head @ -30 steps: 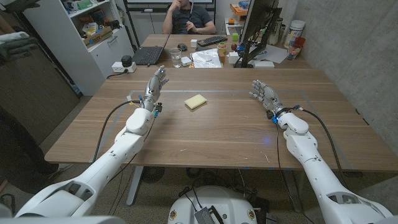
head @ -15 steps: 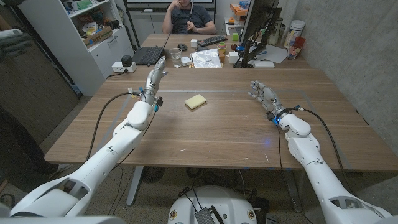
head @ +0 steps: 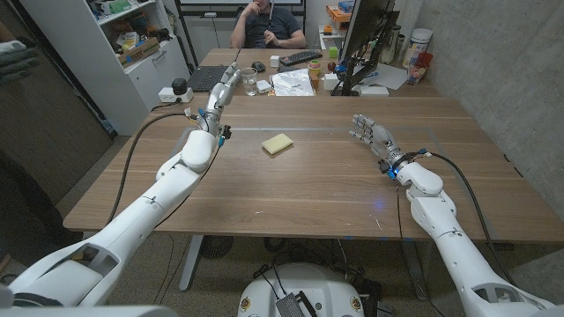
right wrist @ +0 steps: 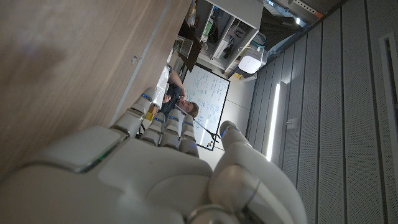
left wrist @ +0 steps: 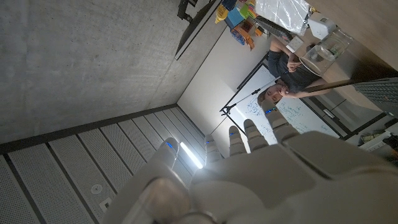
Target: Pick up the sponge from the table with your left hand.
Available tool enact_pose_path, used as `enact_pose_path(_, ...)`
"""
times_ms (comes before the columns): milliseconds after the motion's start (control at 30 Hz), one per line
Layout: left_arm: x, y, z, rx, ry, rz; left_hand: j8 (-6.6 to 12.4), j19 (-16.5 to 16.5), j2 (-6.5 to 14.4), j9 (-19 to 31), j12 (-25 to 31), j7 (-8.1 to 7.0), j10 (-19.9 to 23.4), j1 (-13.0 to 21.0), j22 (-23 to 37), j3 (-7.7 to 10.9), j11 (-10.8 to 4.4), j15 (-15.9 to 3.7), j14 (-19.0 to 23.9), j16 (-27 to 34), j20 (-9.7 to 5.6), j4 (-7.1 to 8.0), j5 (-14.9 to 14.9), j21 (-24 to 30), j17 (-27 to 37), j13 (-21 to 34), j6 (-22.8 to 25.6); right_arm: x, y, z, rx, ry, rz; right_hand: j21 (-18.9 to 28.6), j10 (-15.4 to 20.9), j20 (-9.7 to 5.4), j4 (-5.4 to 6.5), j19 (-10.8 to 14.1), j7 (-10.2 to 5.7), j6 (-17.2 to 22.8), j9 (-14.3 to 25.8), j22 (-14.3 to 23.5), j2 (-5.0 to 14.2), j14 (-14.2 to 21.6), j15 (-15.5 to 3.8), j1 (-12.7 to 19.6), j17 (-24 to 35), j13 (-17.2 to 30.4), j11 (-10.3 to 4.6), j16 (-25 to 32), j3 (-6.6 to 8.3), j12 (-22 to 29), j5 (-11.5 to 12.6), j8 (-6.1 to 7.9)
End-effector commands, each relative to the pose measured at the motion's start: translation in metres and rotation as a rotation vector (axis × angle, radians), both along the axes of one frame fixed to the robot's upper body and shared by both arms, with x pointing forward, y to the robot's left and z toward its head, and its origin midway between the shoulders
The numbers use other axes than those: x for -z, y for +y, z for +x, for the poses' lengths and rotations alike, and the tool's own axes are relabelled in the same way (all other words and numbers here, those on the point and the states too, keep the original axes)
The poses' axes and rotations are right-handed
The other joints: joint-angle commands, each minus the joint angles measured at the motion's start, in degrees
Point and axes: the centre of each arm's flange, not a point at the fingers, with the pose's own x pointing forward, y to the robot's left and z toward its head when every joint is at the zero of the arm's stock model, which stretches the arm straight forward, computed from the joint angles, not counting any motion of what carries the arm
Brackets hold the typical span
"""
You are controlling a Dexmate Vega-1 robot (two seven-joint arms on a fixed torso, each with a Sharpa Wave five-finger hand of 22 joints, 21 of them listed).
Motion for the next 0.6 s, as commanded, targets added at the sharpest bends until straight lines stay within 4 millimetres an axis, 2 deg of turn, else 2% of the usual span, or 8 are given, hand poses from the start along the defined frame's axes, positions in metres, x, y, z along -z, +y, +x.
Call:
enact_pose_path(33,-0.040,-0.017,-0.016,-0.122,-0.066,0.167,-0.11,-0.2,-0.1,0.2,-0.2,-0.67,-0.4,0.8,0.1,0.16,-0.24,0.05,-0.6,-0.2,0.65,-0.68,0.3,-0.2,0.1,0.2,-0.3,0.005,-0.002,-0.012,-0.007,-0.017,-0.011,0.5,0.4,0.07,-0.13,0.7,-0.01,0.6,0.3,0.2,-0.18,0.5,0.14,0.0,0.1,0.2,-0.03,0.4,0.11,0.4,0.4,0.31)
enact_pose_path(433,-0.076,-0.034,-0.025,-0.222,-0.058,0.348,-0.19,-0.1,-0.4,0.2,-0.4,-0.85,-1.4,2.2,0.1,0.45,-0.85,0.22,-1.6,-0.3,1.16,-2.29,0.4,-0.6,0.1,0.3,-1.2,-0.008,0.005,-0.029,-0.052,-0.088,-0.036,0.5,0.4,0.10,-0.27,0.7,-0.01,0.5,0.3,0.2,-0.23,0.5,0.19,0.1,0.1,0.2,-0.17,0.4,0.12,0.4,0.4,0.27)
enact_pose_path(600,-0.081,-0.042,-0.026,-0.232,-0.044,0.399,-0.17,0.2,-0.3,0.2,-0.5,-0.88,-1.9,3.1,0.0,0.75,-1.21,0.05,-1.8,-0.3,1.19,-3.24,0.4,-0.7,0.1,0.3,-1.6,-0.013,0.008,-0.035,-0.053,-0.114,-0.058,0.5,0.4,0.11,-0.34,0.7,0.00,0.5,0.3,0.2,-0.26,0.5,0.15,0.1,0.1,0.2,-0.15,0.4,0.11,0.4,0.4,0.28)
